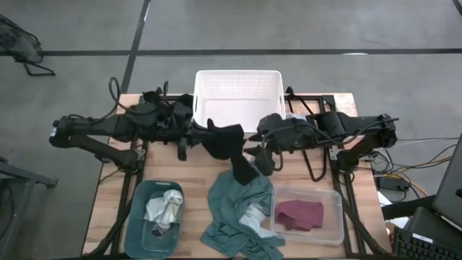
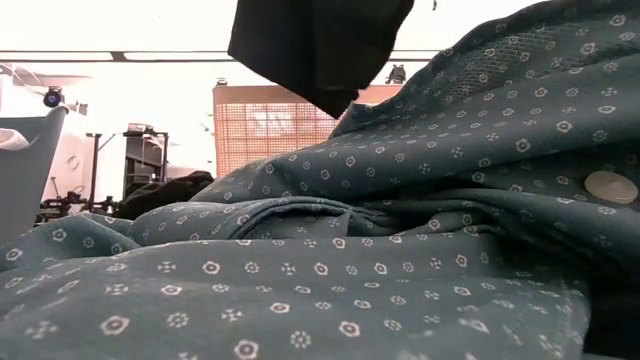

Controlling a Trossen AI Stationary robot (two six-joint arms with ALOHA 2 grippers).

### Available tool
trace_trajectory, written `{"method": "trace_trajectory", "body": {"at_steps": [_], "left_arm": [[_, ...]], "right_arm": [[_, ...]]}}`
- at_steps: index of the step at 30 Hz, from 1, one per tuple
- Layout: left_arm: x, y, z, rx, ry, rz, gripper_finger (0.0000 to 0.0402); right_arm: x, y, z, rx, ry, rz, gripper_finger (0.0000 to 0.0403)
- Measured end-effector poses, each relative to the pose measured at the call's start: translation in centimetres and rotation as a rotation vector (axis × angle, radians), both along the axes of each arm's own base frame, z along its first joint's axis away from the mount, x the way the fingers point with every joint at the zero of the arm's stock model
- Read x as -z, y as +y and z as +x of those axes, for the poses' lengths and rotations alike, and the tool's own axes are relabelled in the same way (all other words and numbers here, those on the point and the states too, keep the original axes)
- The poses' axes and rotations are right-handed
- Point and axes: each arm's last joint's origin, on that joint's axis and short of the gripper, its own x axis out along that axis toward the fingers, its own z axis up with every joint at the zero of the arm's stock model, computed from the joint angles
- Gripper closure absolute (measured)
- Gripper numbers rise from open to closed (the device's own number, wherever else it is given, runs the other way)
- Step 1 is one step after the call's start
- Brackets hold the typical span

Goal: Pick & Place Cloths
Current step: Put the black underwear into the transparent bin

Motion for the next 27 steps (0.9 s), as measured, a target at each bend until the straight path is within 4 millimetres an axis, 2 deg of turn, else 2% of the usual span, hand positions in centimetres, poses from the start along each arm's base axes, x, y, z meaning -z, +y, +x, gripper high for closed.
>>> {"method": "trace_trajectory", "body": {"at_steps": [7,15,22,27], "left_arm": [[-1.4,0.0,1.1,-0.022,-0.093,-0.008,0.0395],[-2.4,-0.2,2.4,-0.008,-0.208,-0.012,0.0395],[-1.8,-0.3,3.7,0.019,-0.202,-0.042,0.0395],[-1.9,-0.4,3.8,0.030,-0.219,-0.043,0.0394]], "right_arm": [[-0.3,0.1,2.0,-0.006,-0.128,-0.035,0.0131],[0.8,0.0,4.0,0.008,-0.135,-0.050,0.0104],[0.7,0.2,5.0,-0.020,-0.189,-0.078,0.0136],[0.8,0.2,5.0,-0.021,-0.182,-0.080,0.0206]]}}
